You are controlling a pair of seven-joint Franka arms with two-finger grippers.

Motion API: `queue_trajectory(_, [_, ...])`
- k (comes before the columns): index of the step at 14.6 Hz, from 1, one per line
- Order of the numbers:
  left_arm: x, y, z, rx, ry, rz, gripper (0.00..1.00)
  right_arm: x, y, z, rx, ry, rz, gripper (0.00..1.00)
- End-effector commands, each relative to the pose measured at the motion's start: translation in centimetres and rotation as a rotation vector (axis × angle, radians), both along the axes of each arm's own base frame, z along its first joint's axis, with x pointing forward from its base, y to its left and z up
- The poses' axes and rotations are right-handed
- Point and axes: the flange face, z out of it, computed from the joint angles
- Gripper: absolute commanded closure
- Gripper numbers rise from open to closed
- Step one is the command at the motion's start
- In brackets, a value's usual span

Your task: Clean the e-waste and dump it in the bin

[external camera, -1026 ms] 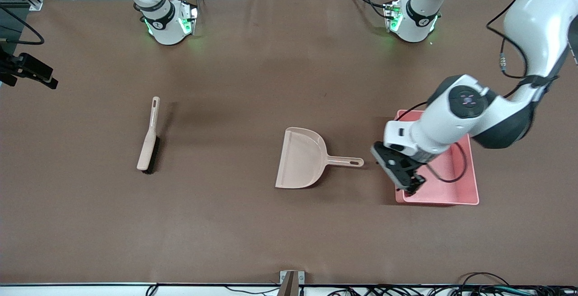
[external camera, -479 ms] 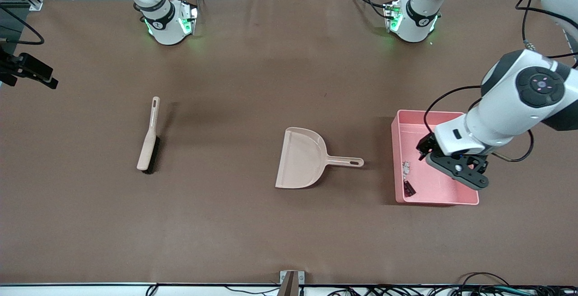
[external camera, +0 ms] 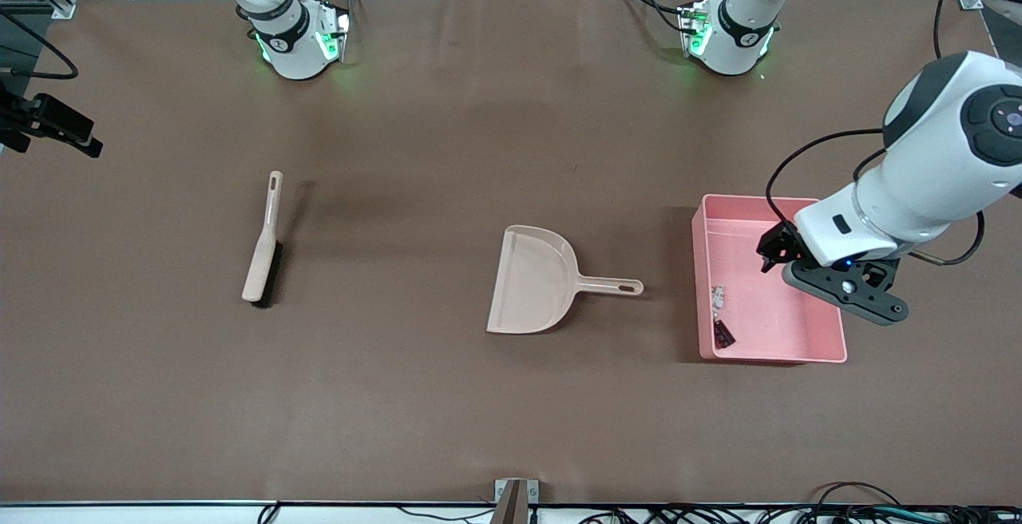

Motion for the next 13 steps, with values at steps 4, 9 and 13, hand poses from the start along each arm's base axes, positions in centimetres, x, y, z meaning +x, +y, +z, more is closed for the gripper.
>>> queue_trajectory(4, [-3.3, -3.5, 3.6, 0.047, 0.037, 0.169, 0.0, -0.4, 0.0, 0.3, 0.0, -0.001, -0.013, 0.0])
queue_trajectory(9, [-4.2, 0.6, 7.7, 0.069, -0.016, 0.309, 0.0, -0.4, 0.0, 0.2, 0.0, 0.0, -0.013, 0.0])
queue_trajectory(13, [-6.9, 3.2, 10.1, -0.022, 0.018, 0.368, 0.0, -0.4, 0.0, 0.2, 0.0, 0.0, -0.013, 0.0])
